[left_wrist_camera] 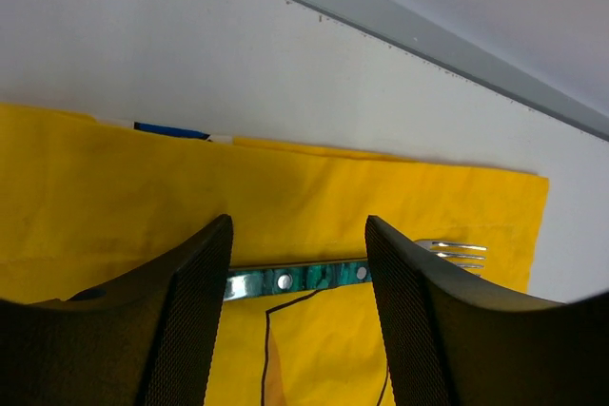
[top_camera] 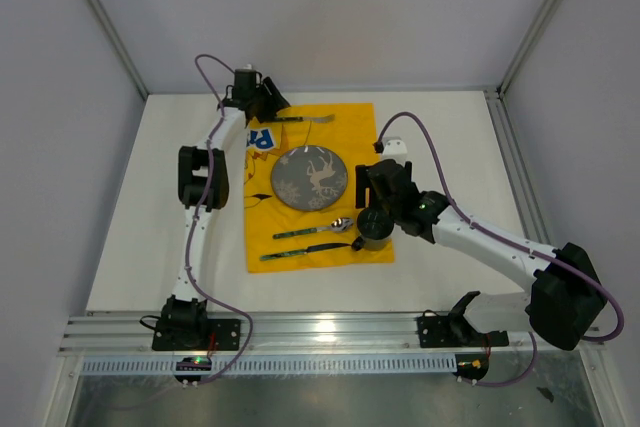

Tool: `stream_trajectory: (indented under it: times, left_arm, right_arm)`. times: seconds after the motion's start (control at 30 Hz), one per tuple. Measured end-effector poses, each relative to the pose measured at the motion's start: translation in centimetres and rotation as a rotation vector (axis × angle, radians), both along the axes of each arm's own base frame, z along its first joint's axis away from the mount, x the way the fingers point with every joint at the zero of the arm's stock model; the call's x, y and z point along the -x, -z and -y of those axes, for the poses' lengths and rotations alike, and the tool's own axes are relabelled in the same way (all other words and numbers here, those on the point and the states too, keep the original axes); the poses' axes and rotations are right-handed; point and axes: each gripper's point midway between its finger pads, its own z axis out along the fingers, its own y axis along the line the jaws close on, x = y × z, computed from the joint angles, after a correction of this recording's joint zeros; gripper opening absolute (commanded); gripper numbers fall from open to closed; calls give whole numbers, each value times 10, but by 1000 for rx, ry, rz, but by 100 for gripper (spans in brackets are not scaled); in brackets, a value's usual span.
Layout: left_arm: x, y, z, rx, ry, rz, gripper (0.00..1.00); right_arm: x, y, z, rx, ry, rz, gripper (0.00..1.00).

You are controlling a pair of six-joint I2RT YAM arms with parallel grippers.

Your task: Set the dinner table for one person

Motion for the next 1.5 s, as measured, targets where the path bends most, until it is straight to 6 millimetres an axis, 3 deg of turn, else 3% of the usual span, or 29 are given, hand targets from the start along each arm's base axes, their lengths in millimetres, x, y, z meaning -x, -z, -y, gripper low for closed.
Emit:
stream_trajectory:
  times: [0.67, 0.93, 1.1, 1.3, 1.43, 1.5]
  left_arm:
    - [11, 4, -3, -15, 8, -34, 55]
    - [13, 1, -4, -32, 18, -40, 63]
    - [12, -14, -6, -48, 23, -13, 67]
    - [12, -58, -11, -72, 19, 58, 68]
    - [26, -78, -17, -97, 8, 54, 67]
    - [42, -74, -22, -116, 5, 11, 67]
  right_arm:
    - [3, 0, -1, -12, -13, -3, 80]
    - [7, 7, -1, -10, -25, -20, 80]
    - [7, 7, -5, -26, -40, -20, 80]
    - [8, 8, -9, -42, -55, -21, 80]
    - [7, 6, -12, -57, -60, -15, 80]
    - [7, 5, -13, -62, -63, -13, 80]
